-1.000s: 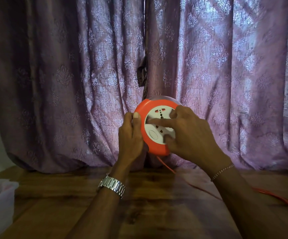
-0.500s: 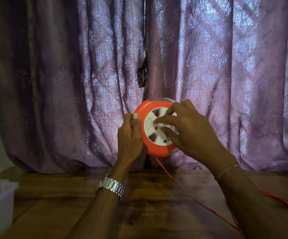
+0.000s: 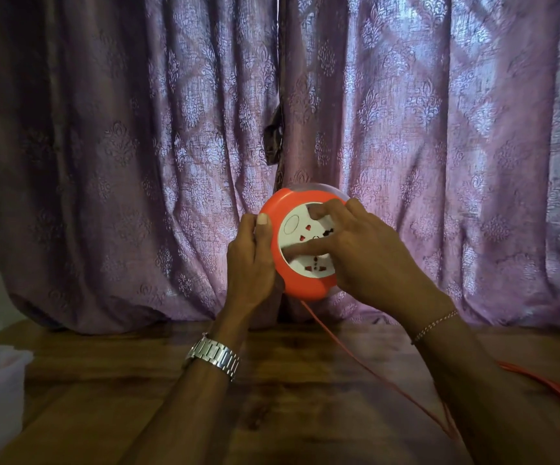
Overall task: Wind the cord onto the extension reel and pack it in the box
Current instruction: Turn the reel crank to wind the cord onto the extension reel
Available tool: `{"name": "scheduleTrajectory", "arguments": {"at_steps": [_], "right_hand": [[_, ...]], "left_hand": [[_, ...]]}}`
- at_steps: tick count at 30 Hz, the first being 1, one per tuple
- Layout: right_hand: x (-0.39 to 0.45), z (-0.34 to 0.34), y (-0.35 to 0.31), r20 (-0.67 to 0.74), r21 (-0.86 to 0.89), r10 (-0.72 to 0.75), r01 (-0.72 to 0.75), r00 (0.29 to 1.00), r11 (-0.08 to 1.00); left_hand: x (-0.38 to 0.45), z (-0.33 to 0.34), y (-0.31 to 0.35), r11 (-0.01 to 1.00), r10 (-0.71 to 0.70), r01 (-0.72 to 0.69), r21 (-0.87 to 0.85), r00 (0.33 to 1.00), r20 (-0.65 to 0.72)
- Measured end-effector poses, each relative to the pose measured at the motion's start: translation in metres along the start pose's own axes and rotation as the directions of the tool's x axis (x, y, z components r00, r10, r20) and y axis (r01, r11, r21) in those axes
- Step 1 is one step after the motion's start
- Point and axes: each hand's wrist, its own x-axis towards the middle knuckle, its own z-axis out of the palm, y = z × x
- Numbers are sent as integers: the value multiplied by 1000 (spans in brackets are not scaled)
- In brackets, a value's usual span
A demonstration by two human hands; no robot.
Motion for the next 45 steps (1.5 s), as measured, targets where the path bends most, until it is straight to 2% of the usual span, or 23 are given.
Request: {"name": "scheduleTrajectory", "arguments": {"at_steps": [6,9,15,21,23,25,27,29,33,38,43,45], "right_hand": [[-3,9,-2,-78,70,217,-212,973,975],[-1,13,-3,-98,70,259,-252,961,965],[-1,12,3,-50,80,151,-146,987,986],[0,4,4,-161,204,-48,81,986,976],[1,3,2,-81,184,-113,126,990,975],[2,3,2,33,152,-118,111,993,982],[2,1,2,105,129,-89,75,990,989],[1,0,2,102,86,-61,53,993,995],[-3,3,0,42,16,-12,11,999,1000],[-5,10,-5,-26,20,96,-96,995,995],[-4,13,-7,-130,74,267,-259,955,963],[-3,14,-6,-176,78,291,-281,941,957]], "left_hand": [[-1,-1,2,1000,-7,7,-1,1000,7],[0,-2,3,1000,-17,17,-6,1000,2],[1,-3,-1,1000,-23,23,-6,1000,-17],[0,-3,-1,1000,-17,17,16,1000,2],[-1,-2,1,1000,-16,16,19,1000,1],[-1,-2,2,1000,-13,13,21,1000,4],[0,-1,3,1000,-6,5,26,1000,9],[0,-2,3,999,3,-3,34,1000,8],[-1,-3,1,999,3,-3,47,1000,4],[-1,-3,3,999,4,-4,43,1000,-3],[0,-2,2,999,7,-6,40,1000,-10],[0,-1,3,999,3,-3,44,1000,-8]]}}
